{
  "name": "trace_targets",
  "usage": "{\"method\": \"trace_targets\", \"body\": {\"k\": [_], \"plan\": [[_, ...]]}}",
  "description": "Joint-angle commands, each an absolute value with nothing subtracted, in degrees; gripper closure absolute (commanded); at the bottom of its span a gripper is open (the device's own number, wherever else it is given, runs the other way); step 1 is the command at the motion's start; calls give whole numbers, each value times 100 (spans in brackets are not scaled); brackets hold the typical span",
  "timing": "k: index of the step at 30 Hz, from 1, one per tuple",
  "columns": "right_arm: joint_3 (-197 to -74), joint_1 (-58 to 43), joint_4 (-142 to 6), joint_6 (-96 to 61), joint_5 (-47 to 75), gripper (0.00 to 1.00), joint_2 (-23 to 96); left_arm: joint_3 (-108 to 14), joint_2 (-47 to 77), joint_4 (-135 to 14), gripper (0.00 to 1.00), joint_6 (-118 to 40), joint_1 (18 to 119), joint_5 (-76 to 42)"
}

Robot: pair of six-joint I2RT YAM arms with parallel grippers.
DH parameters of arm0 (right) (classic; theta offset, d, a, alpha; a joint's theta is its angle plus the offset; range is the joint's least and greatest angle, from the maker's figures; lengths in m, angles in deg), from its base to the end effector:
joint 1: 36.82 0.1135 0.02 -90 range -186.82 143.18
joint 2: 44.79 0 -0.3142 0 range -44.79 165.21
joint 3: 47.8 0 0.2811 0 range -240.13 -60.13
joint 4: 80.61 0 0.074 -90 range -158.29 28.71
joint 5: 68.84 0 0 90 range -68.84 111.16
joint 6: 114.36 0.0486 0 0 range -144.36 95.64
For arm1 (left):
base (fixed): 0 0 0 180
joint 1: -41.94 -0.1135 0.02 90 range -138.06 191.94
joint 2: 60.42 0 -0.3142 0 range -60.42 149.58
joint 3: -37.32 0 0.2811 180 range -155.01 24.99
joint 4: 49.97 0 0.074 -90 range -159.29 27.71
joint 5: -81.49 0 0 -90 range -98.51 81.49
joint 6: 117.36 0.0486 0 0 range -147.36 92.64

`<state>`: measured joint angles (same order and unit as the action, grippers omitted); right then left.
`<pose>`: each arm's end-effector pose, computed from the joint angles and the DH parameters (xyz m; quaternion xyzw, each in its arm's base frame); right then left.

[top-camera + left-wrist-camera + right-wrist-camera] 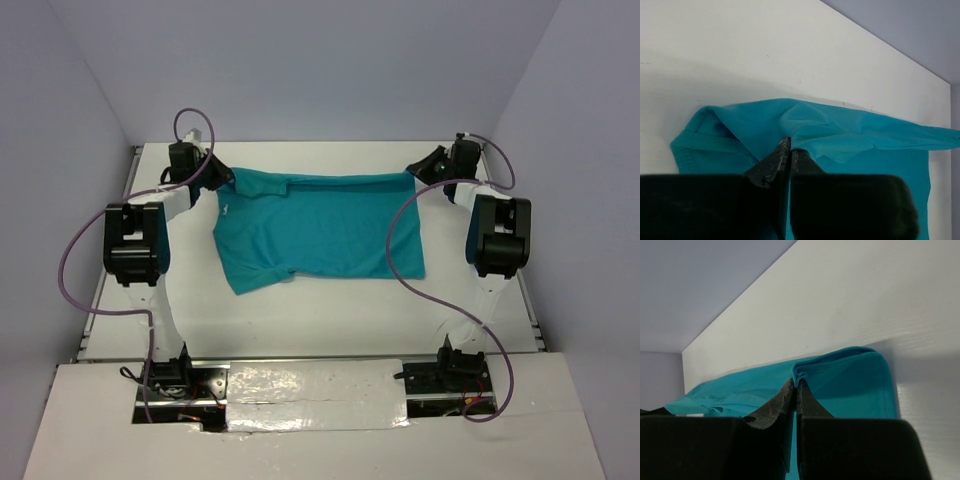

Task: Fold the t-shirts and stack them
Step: Fold the flattened tshirt in 1/3 of the way

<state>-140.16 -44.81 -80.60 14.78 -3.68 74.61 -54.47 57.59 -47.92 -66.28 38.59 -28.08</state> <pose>0.5275 -0.0534 0.2057 0.2301 0.8083 0.3136 0.4419 0.5291 0.0147 0.2177 -0.2121 0.8049 -0.2994 0.4663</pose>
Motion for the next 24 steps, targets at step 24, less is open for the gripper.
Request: {"method": "trace_targets", "body": {"k": [24], "plan": [[-14556, -4473, -7215, 1238, -222, 79, 7624, -5209, 5234, -4805, 96, -6348, 3860, -3022]]}}
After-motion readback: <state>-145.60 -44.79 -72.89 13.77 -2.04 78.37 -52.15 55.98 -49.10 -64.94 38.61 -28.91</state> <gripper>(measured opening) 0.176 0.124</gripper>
